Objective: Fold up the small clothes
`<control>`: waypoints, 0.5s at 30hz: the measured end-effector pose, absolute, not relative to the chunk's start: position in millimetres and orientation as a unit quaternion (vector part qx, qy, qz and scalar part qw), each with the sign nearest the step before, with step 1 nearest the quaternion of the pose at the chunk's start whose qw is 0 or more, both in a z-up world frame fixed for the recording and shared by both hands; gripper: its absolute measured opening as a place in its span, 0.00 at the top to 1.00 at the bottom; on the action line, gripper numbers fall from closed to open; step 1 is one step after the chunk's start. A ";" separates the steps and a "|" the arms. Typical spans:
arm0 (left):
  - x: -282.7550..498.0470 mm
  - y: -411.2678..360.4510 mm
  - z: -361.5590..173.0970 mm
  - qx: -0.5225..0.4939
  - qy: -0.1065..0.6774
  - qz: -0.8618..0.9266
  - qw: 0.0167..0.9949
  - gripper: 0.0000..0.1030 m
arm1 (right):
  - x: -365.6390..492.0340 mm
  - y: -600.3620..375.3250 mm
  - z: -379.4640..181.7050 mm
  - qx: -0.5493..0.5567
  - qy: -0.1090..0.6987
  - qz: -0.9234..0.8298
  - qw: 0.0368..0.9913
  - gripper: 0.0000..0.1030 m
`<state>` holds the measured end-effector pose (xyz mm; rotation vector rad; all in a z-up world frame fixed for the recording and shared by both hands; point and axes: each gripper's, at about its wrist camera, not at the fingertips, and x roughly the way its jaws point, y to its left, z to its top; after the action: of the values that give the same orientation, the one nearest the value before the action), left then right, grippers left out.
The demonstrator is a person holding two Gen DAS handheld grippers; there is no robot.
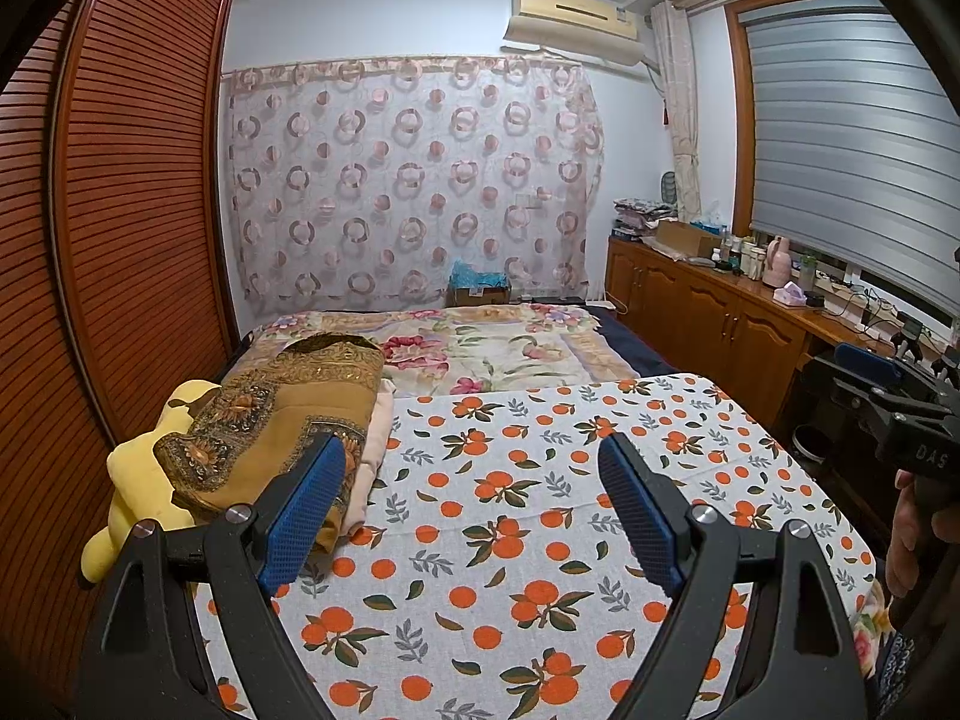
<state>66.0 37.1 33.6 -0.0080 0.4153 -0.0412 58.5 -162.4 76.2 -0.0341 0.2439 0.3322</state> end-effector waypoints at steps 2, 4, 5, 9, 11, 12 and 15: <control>66.0 35.7 33.9 -0.004 0.207 -0.020 0.978 0.16 | 58.6 -161.9 76.0 -0.019 0.121 0.165 0.979 0.15; 65.9 35.6 33.9 -0.004 0.206 -0.020 0.978 0.16 | 58.4 -161.6 76.6 -0.019 0.120 0.165 0.979 0.15; 66.2 37.1 33.7 -0.004 0.206 -0.020 0.978 0.16 | 58.1 -161.1 75.9 -0.018 0.120 0.165 0.979 0.15; 65.9 35.4 34.1 -0.004 0.207 -0.020 0.978 0.16 | 58.0 -161.0 76.1 -0.018 0.120 0.165 0.979 0.15; 66.2 36.9 33.8 -0.004 0.206 -0.020 0.978 0.16 | 58.2 -161.7 75.9 -0.018 0.120 0.165 0.979 0.15; 66.2 36.8 33.8 -0.004 0.207 -0.020 0.978 0.16 | 58.3 -161.5 76.2 -0.018 0.120 0.165 0.979 0.15; 66.1 36.4 34.0 -0.004 0.207 -0.020 0.978 0.16 | 58.3 -161.6 75.7 -0.018 0.120 0.165 0.979 0.15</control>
<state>66.1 36.4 34.0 -0.0074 0.4172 -0.0398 58.3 -161.6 75.7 -0.0353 0.2416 0.3313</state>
